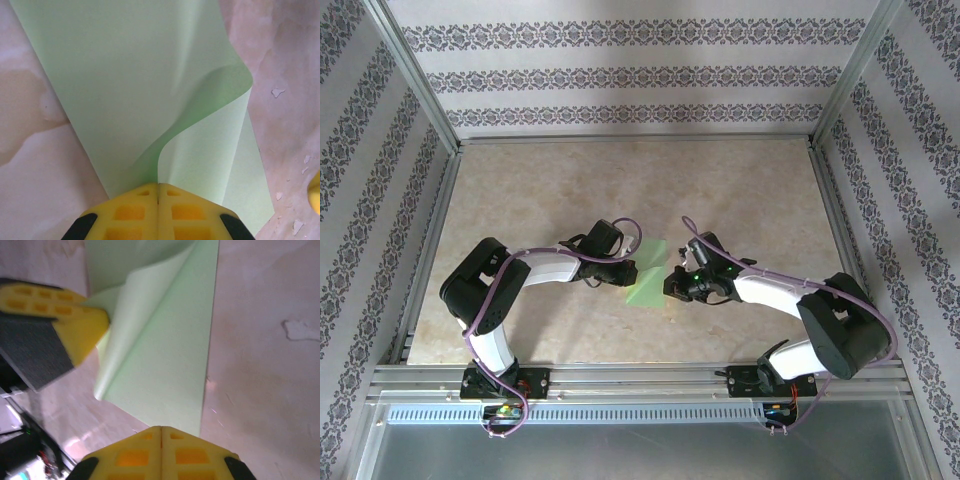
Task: Fold a paper plane with a square sheet of paper (fold left side to right side)
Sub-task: Fold the triangle a second time at the center of the table.
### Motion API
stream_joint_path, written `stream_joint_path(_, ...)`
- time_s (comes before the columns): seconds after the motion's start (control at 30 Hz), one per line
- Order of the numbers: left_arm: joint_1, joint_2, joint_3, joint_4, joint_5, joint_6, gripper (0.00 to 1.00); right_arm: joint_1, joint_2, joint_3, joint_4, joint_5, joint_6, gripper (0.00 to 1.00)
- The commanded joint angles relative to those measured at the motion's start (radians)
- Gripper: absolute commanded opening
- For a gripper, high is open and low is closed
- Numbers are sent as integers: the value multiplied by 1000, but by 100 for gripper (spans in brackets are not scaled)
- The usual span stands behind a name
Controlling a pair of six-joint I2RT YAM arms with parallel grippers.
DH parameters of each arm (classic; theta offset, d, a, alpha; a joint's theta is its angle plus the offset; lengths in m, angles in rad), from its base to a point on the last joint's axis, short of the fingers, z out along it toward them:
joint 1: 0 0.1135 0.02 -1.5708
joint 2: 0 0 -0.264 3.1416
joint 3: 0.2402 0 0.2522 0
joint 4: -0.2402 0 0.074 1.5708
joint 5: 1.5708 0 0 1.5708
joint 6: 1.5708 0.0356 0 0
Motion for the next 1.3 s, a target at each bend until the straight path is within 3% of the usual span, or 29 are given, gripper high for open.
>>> stream_joint_path(0.0, 13, 22, 9, -23, -10, 26, 6, 2, 29, 36, 89, -30, 36, 0)
stream_joint_path(0.2, 13, 20, 4, -19, -10, 23, 6, 24, 130, 95, 201, -5, 71, 0)
stream_joint_path(0.53, 12, 23, 3, -19, -10, 22, 6, 53, 249, 161, 233, 18, 61, 0)
stream_joint_path(1.27, 13, 23, 6, -24, -12, 24, 6, 60, 308, 143, 163, 58, 16, 0)
